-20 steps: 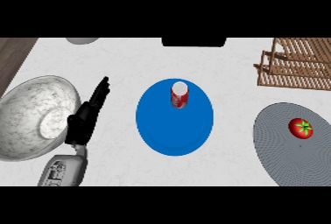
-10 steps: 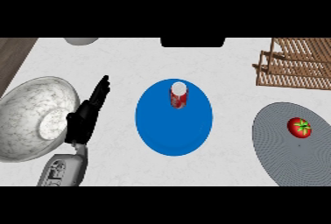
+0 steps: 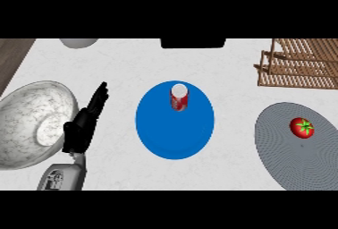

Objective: Pick the bell pepper from the placemat and place it in the tiered shelf

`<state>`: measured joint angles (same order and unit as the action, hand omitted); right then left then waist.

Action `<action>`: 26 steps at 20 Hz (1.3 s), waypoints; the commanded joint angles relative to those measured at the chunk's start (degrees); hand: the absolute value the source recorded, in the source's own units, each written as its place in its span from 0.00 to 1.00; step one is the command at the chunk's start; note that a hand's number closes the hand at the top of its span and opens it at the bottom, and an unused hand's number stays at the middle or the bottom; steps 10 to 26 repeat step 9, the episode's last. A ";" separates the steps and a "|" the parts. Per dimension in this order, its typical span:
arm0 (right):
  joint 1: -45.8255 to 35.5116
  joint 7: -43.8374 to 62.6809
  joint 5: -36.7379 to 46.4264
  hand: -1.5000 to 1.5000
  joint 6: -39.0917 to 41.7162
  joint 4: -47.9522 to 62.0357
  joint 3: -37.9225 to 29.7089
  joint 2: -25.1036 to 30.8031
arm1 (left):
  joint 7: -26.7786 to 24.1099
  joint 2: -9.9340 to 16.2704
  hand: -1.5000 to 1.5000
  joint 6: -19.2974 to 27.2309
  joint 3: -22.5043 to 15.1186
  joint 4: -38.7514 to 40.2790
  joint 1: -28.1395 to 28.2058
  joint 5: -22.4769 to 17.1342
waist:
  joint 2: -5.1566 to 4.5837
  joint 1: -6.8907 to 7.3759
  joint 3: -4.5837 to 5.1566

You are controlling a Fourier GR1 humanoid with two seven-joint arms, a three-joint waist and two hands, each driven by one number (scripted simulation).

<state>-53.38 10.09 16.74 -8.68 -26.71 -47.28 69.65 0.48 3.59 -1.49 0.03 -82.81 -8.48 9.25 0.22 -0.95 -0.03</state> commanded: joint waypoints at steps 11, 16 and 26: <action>26.24 -12.62 -8.55 0.00 20.58 11.52 -12.63 12.74 | -0.33 0.40 0.50 0.04 0.24 0.16 -0.23 0.30 | -0.12 -0.45 -0.13; 26.24 -12.62 -8.55 0.00 20.58 11.52 -12.63 12.74 | -0.33 0.40 0.50 0.04 0.24 0.16 -0.23 0.30 | -0.12 -0.45 -0.13; 26.24 -12.62 -8.55 0.00 20.58 11.52 -12.63 12.74 | -0.33 0.40 0.50 0.04 0.24 0.16 -0.23 0.30 | -0.12 -0.45 -0.13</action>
